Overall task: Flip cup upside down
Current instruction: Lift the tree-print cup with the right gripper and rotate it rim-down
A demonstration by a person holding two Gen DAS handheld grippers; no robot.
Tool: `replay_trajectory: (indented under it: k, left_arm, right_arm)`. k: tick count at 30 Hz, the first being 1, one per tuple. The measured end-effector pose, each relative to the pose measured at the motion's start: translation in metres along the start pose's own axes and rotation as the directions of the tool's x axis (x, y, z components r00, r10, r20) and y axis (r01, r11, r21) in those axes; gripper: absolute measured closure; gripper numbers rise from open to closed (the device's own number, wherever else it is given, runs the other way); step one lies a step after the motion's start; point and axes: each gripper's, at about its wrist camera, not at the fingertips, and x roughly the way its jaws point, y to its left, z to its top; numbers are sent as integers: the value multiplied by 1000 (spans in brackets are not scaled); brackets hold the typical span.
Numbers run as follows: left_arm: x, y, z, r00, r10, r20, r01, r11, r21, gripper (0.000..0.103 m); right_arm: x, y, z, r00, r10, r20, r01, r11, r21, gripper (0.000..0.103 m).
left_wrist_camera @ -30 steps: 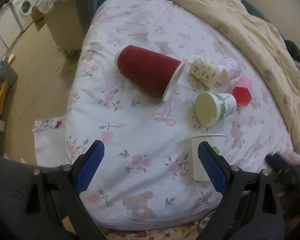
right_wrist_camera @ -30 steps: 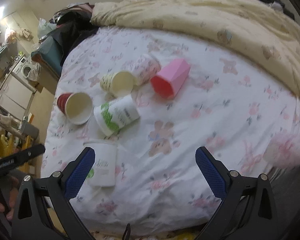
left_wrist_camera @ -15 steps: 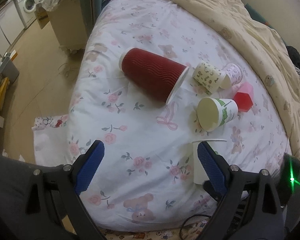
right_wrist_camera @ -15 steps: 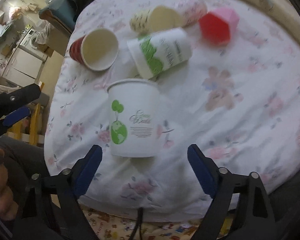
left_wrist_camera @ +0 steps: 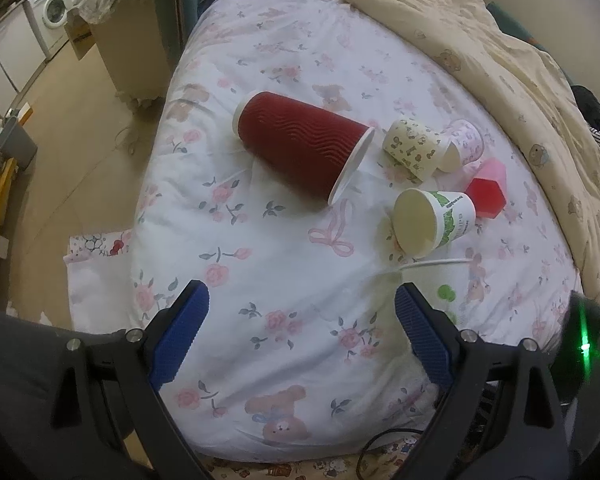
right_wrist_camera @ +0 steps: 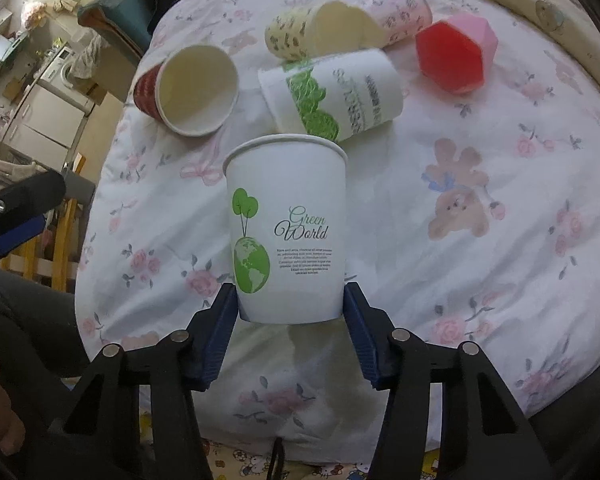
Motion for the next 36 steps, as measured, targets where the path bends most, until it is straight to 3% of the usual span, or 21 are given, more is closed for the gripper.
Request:
replay_trajectory:
  k: [11, 18, 29, 32, 33, 36]
  left_arm:
    - [-10, -18, 1, 998, -40, 54, 36, 997, 66, 11]
    - [-15, -38, 14, 994, -80, 70, 72, 992, 106, 11]
    - [-9, -63, 18, 992, -85, 93, 68, 983, 170, 11]
    - [-5, -63, 17, 988, -134, 75, 121, 979, 164, 11]
    - [-5, -65, 16, 983, -168, 68, 154, 972, 179, 11]
    - [-12, -76, 14, 977, -194, 89, 166, 953, 253, 11]
  right_arm:
    - [-66, -16, 9, 992, 35, 123, -37, 999, 18, 47]
    - [-103, -27, 27, 984, 58, 171, -53, 998, -38, 47]
    - [-101, -43, 29, 970, 72, 232, -66, 997, -31, 47]
    - [-98, -45, 31, 970, 81, 230, -79, 997, -17, 47]
    - [-97, -46, 32, 970, 83, 228, -82, 997, -16, 47]
    - [-95, -45, 33, 972, 85, 221, -83, 996, -18, 47]
